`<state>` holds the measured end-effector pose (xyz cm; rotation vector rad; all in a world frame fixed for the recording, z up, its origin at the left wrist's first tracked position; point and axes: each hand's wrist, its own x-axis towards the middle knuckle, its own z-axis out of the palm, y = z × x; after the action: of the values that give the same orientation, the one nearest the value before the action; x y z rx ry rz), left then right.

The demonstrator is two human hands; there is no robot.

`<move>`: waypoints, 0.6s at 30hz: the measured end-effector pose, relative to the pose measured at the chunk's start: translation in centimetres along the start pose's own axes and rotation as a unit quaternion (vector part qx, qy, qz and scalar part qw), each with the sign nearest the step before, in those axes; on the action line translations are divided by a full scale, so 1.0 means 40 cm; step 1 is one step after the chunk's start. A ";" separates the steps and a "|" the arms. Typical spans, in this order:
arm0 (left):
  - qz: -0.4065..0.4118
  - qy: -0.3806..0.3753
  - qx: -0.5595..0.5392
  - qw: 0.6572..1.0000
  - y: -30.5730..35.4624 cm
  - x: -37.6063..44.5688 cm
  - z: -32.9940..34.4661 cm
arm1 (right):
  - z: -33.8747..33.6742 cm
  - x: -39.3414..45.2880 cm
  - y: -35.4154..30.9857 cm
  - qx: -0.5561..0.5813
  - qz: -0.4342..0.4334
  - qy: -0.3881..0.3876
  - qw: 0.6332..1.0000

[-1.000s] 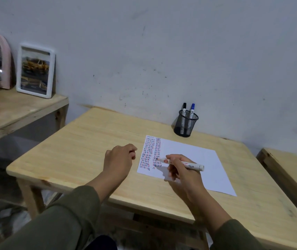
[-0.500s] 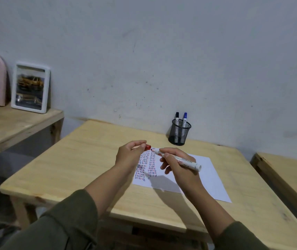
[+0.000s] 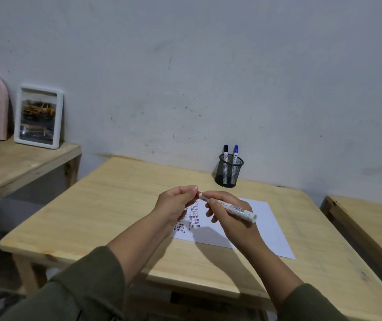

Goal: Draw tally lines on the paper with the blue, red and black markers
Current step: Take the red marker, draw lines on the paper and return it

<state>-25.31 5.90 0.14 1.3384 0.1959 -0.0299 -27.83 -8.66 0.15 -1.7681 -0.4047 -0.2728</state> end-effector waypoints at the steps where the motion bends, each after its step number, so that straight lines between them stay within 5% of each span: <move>1: 0.000 0.004 -0.022 1.000 -0.002 0.000 0.006 | 0.003 -0.001 -0.001 0.008 -0.001 0.005 1.000; 7: 0.034 0.009 -0.095 0.995 -0.017 0.000 0.041 | 0.028 -0.008 0.003 0.166 0.034 0.032 0.985; 18: 0.040 -0.019 -0.076 0.996 0.079 0.122 0.065 | -0.084 0.073 0.016 0.255 0.090 -0.077 0.960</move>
<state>-19.77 4.58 2.97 1.1922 0.1102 0.0271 -24.79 -11.67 1.52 -1.3067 -0.3821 0.0974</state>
